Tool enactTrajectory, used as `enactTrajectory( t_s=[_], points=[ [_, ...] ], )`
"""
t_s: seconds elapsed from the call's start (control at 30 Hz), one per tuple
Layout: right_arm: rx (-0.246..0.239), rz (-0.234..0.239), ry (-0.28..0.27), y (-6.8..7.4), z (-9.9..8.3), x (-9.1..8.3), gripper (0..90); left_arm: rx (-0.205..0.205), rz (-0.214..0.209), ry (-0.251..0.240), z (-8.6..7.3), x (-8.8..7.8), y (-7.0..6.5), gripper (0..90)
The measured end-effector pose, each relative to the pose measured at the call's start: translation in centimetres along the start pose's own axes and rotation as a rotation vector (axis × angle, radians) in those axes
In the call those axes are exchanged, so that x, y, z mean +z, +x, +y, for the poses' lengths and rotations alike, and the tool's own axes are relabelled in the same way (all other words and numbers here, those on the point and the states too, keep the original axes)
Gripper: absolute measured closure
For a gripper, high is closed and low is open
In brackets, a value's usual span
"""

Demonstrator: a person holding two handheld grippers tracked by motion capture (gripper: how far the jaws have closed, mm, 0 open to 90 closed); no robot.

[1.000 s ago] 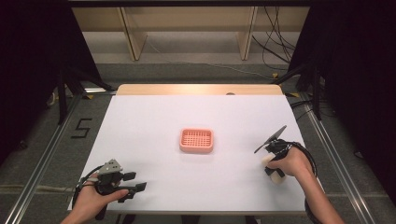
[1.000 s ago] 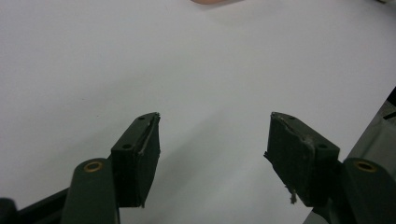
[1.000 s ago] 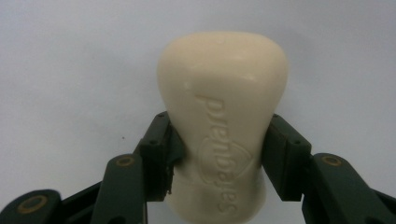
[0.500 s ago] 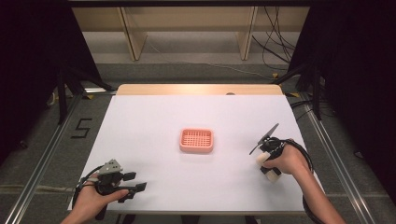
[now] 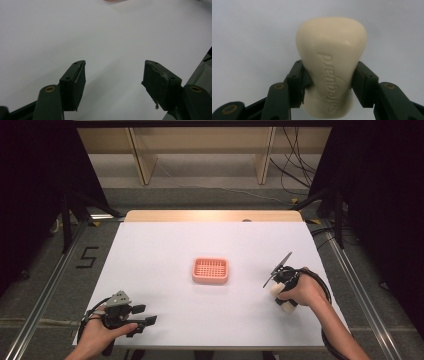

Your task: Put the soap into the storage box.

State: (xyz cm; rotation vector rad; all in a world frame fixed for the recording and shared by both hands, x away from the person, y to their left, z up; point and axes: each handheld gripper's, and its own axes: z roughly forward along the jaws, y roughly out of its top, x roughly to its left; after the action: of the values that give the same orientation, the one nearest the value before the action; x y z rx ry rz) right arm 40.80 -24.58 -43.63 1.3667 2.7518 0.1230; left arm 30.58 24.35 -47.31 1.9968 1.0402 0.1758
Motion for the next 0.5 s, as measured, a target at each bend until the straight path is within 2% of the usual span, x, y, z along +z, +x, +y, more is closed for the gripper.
enactTrajectory(
  t_s=[0.1,0.37,0.5],
  points=[
    [-0.052,-0.016,-0.022,-0.09,0.23,-0.06,50.5,-0.001,0.001,0.000,0.00,-0.01,-0.02,34.2],
    [-0.117,-0.008,-0.067,0.03,0.78,-0.31,50.5,-0.005,0.002,-0.005,-0.05,-0.03,0.02,34.2],
    [-0.192,-0.003,-0.088,0.08,1.06,-0.28,50.5,0.002,0.005,-0.001,-0.04,-0.07,0.07,34.2]
  ],
)
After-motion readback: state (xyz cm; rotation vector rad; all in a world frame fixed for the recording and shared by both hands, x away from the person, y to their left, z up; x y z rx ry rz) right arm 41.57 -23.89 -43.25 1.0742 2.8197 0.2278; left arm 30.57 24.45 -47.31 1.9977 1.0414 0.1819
